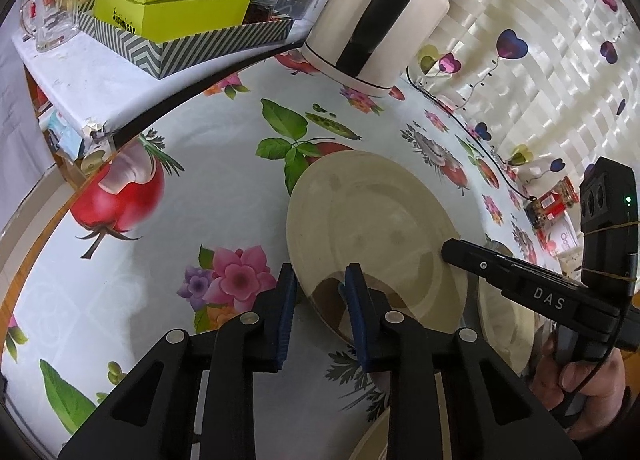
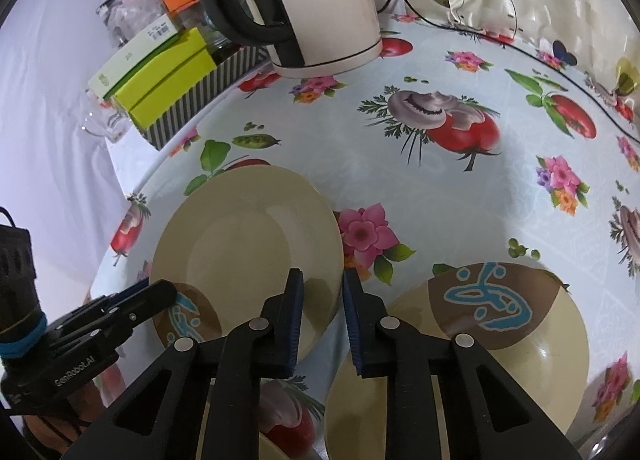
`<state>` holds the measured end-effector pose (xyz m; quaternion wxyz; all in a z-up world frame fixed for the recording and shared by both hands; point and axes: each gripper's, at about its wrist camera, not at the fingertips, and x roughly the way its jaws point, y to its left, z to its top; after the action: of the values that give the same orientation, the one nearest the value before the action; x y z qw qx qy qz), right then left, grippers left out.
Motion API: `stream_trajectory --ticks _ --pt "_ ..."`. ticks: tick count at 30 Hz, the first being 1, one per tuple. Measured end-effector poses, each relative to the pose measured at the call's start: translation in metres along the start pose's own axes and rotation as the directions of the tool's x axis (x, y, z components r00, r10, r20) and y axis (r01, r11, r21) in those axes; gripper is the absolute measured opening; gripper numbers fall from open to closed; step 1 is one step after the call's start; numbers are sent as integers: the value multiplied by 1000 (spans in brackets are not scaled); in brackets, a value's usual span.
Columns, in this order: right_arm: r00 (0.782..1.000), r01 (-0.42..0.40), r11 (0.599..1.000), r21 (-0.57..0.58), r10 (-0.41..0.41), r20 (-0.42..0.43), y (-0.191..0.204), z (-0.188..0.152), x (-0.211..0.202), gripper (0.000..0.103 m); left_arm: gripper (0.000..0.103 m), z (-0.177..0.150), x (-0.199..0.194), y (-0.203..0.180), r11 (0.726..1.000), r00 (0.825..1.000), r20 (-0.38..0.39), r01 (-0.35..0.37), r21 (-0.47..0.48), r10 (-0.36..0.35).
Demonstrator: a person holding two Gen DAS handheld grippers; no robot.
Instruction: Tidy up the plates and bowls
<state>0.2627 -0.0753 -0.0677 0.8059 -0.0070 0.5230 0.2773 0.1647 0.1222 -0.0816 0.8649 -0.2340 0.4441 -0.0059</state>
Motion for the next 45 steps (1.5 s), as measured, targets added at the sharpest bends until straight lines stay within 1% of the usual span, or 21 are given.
stream_trajectory --ticks 5,9,16,21,28,36,45 --pt "1000 9 1000 -6 -9 2 1 1 1 20 26 0 -5 0 1000 1000 9 0 4 0" --pt "1000 0 1000 -5 0 9 2 0 -3 20 26 2 -12 -3 1000 1000 21 -5 13 5" --pt "1000 -4 1000 -9 5 29 9 0 -18 20 26 -1 -29 -10 1000 999 35 -6 28 5" --pt "999 -4 1000 -2 4 35 12 -9 -32 20 26 -10 -42 -17 999 999 33 -7 43 6" --pt "999 -4 1000 15 4 37 16 -32 -53 20 26 -32 -61 -28 998 1000 20 -11 66 10" --pt "999 0 999 34 -1 37 20 -69 -77 20 26 -59 -80 -37 995 1000 2 -25 101 24" --pt "1000 13 998 63 -14 27 23 -112 -92 20 26 -92 -87 -43 991 999 -36 -24 130 29"
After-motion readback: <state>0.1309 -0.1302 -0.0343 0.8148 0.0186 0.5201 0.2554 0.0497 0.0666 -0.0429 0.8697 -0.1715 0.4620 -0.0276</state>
